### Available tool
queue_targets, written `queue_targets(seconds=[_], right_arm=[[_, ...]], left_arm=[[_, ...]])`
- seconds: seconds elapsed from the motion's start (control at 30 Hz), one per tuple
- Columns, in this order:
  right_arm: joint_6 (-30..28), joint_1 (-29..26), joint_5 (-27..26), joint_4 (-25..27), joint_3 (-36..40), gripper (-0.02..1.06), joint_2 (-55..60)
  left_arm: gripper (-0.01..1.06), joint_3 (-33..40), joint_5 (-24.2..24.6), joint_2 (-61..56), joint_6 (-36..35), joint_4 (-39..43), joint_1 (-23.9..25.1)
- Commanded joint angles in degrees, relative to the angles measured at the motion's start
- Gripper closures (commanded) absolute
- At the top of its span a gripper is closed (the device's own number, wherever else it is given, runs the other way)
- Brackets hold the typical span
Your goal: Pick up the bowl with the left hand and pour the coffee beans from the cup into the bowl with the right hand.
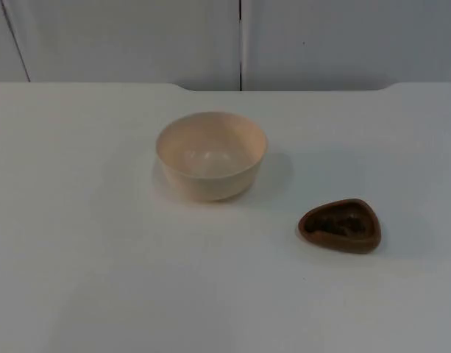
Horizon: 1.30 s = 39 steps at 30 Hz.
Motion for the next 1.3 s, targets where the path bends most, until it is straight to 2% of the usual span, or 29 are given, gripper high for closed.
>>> queue_targets(seconds=[0.0, 0.17, 0.4, 0.87, 1.03, 1.27], right_arm=[[0.2, -0.3, -0.2, 0.1, 0.1, -0.01, -0.2], [0.2, -0.3, -0.2, 0.1, 0.1, -0.01, -0.2], [0.2, -0.3, -0.2, 0.1, 0.1, -0.01, -0.2], [0.2, -0.3, -0.2, 0.1, 0.1, -0.01, -0.2], [0.2, -0.3, -0.2, 0.1, 0.1, -0.01, -0.2], [0.2, -0.3, -0.2, 0.1, 0.1, -0.01, -0.2]], left_arm=[[0.01, -0.7, -0.9, 0.4, -0.5, 0.2, 0.1], [0.06, -3.2, -2.6, 4.0, -0.5, 0.0, 0.1], [0.06, -6.0, -5.7, 8.4, -0.5, -1.2, 0.1], [0.06, -6.1, -7.6, 16.0, -0.5, -7.3, 0.1], [0.06, -6.1, -12.1, 22.1, 0.5, -11.2, 0.1], [0.06, -8.0, -14.3, 28.6, 3.1, -13.4, 0.1]])
